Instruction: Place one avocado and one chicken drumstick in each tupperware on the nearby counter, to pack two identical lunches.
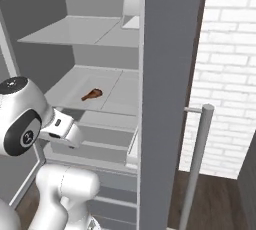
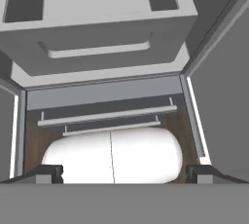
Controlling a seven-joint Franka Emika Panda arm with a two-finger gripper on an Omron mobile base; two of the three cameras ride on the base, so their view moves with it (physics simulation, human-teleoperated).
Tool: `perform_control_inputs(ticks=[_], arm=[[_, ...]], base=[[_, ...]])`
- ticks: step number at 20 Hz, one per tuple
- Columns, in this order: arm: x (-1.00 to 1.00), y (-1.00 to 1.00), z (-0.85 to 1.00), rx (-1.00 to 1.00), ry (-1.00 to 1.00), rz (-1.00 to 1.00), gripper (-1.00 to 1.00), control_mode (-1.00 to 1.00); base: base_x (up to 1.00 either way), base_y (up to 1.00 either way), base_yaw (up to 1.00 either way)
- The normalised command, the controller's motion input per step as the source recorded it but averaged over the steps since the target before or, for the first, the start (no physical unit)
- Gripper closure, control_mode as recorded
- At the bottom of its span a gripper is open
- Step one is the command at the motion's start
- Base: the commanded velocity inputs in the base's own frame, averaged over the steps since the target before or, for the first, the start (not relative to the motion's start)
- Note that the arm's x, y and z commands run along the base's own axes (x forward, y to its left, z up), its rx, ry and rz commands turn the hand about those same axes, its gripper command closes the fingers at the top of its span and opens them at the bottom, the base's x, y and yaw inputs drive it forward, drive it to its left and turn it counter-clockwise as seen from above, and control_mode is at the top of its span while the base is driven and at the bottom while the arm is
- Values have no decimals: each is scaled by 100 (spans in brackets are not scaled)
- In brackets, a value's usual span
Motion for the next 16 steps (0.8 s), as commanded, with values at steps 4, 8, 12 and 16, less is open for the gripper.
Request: perform_control_inputs(ticks=[4, 8, 12, 16], arm=[[0, 0, 0, 0, 0, 0, -100, 100], [0, 0, 0, 0, 0, 0, -100, 100], [0, 0, 0, 0, 0, 0, -100, 100], [26, 9, 1, 4, -30, 0, -100, -100]], base=[[50, 1, 0], [16, 0, 0], [0, 0, 0], [1, 0, 0]])
